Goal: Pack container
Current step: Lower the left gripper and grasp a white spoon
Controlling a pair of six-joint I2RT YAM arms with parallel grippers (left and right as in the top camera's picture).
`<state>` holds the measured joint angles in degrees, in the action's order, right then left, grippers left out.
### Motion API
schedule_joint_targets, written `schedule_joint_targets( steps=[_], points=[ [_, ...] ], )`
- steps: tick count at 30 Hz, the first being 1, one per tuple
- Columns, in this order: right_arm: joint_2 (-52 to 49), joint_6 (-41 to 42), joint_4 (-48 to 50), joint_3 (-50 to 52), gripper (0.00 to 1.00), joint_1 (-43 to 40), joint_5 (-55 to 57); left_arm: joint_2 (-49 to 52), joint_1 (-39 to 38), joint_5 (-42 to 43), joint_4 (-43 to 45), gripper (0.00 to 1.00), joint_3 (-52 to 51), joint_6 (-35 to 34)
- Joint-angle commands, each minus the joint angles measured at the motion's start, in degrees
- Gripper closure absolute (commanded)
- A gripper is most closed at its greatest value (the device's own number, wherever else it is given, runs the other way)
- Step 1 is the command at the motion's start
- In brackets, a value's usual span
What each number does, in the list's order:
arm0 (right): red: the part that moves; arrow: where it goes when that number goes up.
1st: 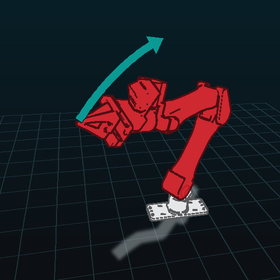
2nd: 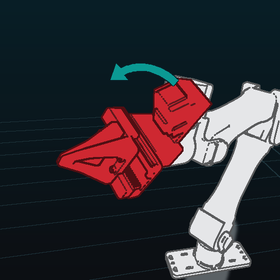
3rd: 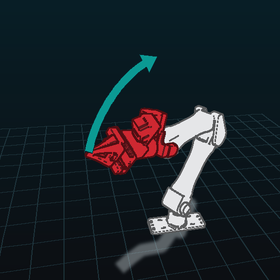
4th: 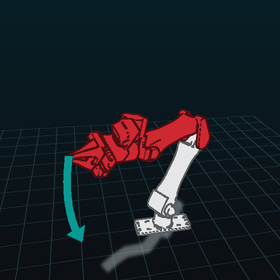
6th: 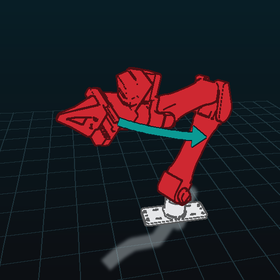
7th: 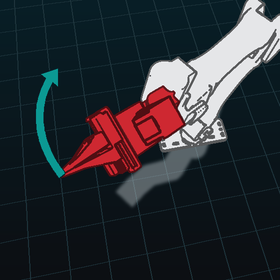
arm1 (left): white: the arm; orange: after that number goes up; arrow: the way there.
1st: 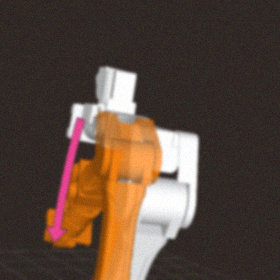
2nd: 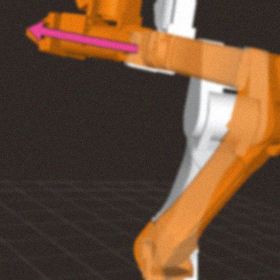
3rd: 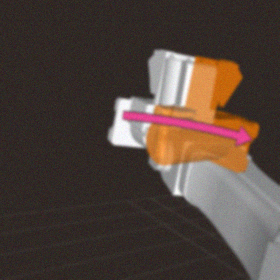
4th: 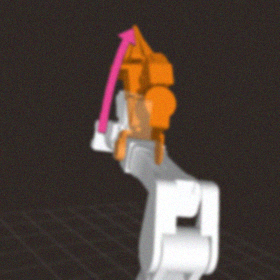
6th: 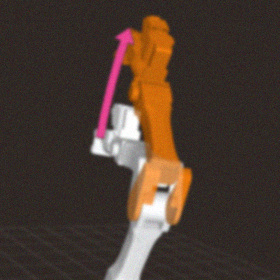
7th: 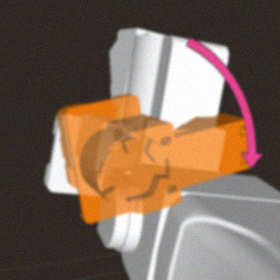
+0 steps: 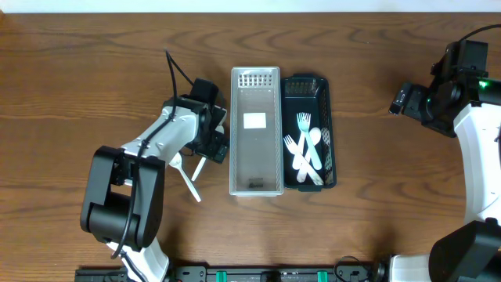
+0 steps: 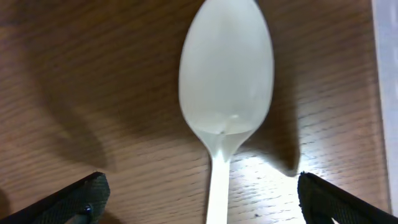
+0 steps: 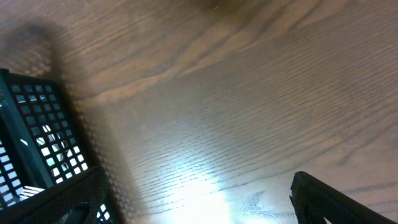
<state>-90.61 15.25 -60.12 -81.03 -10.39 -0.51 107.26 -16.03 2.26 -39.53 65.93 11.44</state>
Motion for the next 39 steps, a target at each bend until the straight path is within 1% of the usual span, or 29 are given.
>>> schedule_joint_targets(
  steps=[1, 3, 6, 12, 14, 15, 17, 18, 24, 27, 28, 30, 35, 39],
  points=[
    [-0.37, -0.5, 0.15, 0.17, 0.03, -0.15, -0.39, 0.9, -0.07, 2.12, 0.24, 0.03, -0.02, 0.55],
    [-0.37, -0.5, 0.15, 0.17, 0.03, -0.15, -0.37, 1.2, -0.02, 3.63, 1.11, 0.05, -0.81, 0.52],
    [-0.37, -0.5, 0.13, 0.17, 0.03, -0.15, -0.39, 1.66, -0.02, 5.09, 2.36, 0.05, -2.08, 0.48],
    [-0.37, -0.5, 0.11, 0.17, 0.03, -0.15, -0.39, 2.05, -0.02, 5.27, 1.27, 0.07, -2.12, 0.31],
    [-0.37, -0.5, 0.11, 0.17, 0.03, -0.15, -0.39, 2.05, -0.02, 5.25, 0.61, 0.14, -2.12, 0.33],
    [-0.37, -0.5, 0.09, 0.17, 0.03, -0.15, -0.39, 2.05, -0.02, 5.25, 0.48, 0.19, -2.12, 0.33],
    [-0.37, -0.5, 0.09, 0.17, 0.03, -0.15, -0.39, 2.05, -0.02, 5.25, 0.37, 0.25, -2.12, 0.33],
    [-0.37, -0.5, 0.09, 0.17, 0.03, -0.15, -0.37, 2.05, -0.02, 5.25, 0.35, 0.31, -2.12, 0.33],
    [-0.37, -0.5, -0.04, 0.17, 0.03, -0.15, -0.39, 2.05, -0.02, 5.22, 0.39, 0.47, -2.12, 0.33],
    [-0.37, -0.5, -0.04, 0.17, 0.03, -0.15, -0.39, 2.03, -0.02, 4.48, 0.55, 0.64, -2.12, 0.35],
    [-0.37, -0.5, -0.07, 0.17, 0.03, -0.15, -0.39, 2.03, -0.02, 4.31, 0.68, 0.67, -2.12, 0.33],
    [-0.37, -0.5, -0.04, 0.17, 0.03, -0.15, -0.39, 2.03, -0.02, 4.15, 1.05, 0.69, -2.1, 0.33],
    [-0.37, -0.5, -0.09, 0.17, 0.03, -0.15, -0.37, 2.03, -0.02, 3.89, 1.57, 0.73, -1.86, 0.33],
    [-0.37, -0.5, -0.09, 0.17, 0.03, -0.15, -0.37, 1.97, -0.02, 0.42, 1.46, 0.81, -1.4, 0.33]
  ],
)
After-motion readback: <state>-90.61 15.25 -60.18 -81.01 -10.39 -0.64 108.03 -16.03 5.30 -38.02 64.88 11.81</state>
